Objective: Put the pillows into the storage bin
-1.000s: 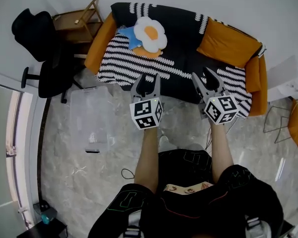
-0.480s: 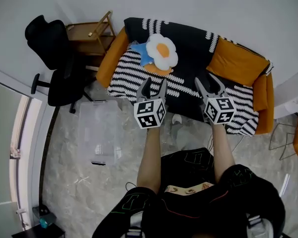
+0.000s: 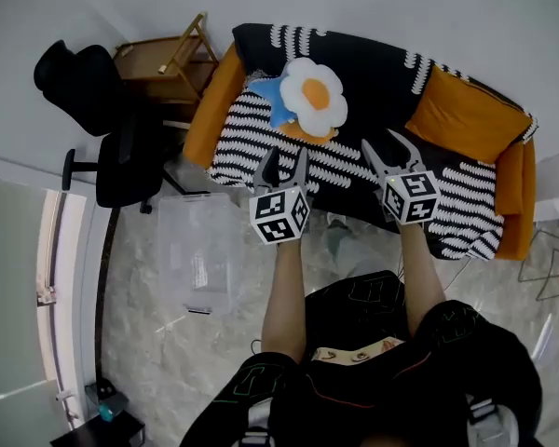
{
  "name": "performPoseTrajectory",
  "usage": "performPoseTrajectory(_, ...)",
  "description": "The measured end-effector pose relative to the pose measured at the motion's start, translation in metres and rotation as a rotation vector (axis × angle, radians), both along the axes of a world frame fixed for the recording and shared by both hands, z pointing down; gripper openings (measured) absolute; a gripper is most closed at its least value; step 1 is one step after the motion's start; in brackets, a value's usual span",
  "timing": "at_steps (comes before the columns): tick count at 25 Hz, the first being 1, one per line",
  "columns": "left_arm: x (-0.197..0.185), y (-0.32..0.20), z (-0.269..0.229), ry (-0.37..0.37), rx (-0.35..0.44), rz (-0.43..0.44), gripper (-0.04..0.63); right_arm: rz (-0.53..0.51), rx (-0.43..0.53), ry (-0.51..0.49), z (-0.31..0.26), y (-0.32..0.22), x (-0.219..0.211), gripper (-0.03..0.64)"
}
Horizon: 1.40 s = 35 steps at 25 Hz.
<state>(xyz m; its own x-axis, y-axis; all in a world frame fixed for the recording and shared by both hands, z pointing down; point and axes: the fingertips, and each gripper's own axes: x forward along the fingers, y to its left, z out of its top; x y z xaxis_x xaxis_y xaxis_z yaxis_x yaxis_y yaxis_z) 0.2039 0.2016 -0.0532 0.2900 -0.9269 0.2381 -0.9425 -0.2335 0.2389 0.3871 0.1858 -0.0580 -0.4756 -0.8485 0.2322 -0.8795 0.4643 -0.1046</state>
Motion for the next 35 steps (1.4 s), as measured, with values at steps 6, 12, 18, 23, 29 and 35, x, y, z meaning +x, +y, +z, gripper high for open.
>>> performPoseTrajectory(6, 0.015, -0.067, 0.044, -0.006, -0.104, 0.023, 0.237, 0.02, -0.099, 0.0, 0.042, -0.072, 0.008, 0.192)
performPoseTrajectory(12, 0.025, -0.125, 0.086, -0.01, -0.199, 0.036, 0.241, 0.031, -0.199, -0.044, 0.088, -0.124, 0.013, 0.192)
performPoseTrajectory(18, 0.019, -0.174, 0.129, -0.074, -0.306, 0.007, 0.26, 0.05, -0.301, -0.088, 0.14, -0.163, 0.017, 0.192)
performPoseTrajectory(23, 0.021, -0.21, 0.163, -0.094, -0.376, 0.023, 0.272, 0.04, -0.388, -0.127, 0.184, -0.193, 0.016, 0.192)
performPoseTrajectory(29, 0.024, -0.255, 0.198, -0.131, -0.442, 0.039, 0.284, 0.072, -0.477, -0.224, 0.237, -0.237, 0.017, 0.192)
performPoseTrajectory(35, 0.019, -0.29, 0.231, -0.166, -0.491, 0.017, 0.303, 0.085, -0.539, -0.26, 0.291, -0.276, 0.02, 0.193)
